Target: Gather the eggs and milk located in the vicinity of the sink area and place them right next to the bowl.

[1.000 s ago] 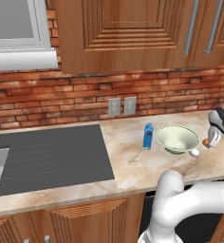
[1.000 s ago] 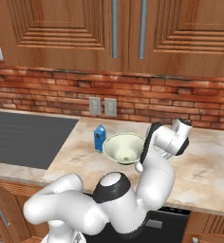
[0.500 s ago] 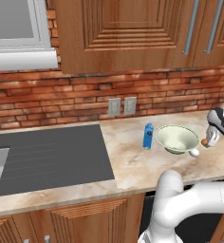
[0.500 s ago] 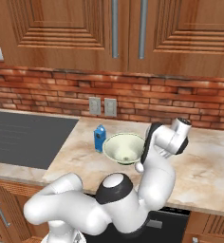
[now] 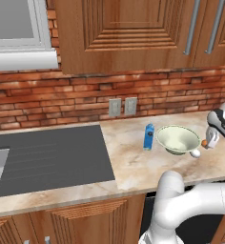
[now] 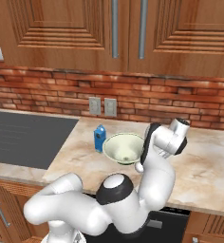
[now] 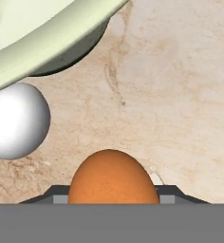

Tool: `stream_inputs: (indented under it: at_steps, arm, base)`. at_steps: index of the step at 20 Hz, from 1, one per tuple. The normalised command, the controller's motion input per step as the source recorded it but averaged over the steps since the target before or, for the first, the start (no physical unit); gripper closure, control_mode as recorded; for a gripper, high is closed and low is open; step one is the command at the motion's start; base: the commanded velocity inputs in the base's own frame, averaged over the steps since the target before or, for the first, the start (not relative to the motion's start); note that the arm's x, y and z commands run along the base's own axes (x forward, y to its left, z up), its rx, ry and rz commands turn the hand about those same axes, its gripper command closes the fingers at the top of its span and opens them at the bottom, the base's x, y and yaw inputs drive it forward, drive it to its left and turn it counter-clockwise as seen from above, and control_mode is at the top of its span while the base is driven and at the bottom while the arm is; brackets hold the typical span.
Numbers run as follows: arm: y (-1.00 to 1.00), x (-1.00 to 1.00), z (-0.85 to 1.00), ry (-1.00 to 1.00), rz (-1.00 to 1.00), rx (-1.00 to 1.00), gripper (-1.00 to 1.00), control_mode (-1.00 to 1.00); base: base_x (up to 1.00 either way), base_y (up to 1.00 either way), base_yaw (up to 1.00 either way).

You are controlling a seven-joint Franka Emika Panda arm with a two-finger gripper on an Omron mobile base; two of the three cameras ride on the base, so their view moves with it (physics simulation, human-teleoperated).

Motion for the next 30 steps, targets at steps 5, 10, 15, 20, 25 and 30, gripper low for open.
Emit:
stream_inputs:
  at_steps: [5,10,15,20,25,30]
  arm:
    - [0.11,0.00,-0.03,0.00,0.02,0.00,1.00,-1.00]
    - [0.10,0.00,0.00,0.00,0.03,0.00,1.00,-1.00]
    - [0.05,0.00,-0.02,0.00,0.03,0.00,1.00,-1.00]
    - [0.10,0.00,-0.01,0.00,0.04,0.00,1.00,-1.00]
    - [0.06,0.00,-0.02,0.00,0.04,0.00,1.00,-1.00]
    - [0.01,0.00,-0.03,0.01,0.04,0.00,1.00,-1.00]
  base:
    - [0.00,0.00,0.00]
    - [0.00,0.00,0.00]
    - [0.00,0.00,0.00]
    - [0.00,0.00,0.00]
    - [0.00,0.00,0.00]
    - [0.00,0.00,0.00]
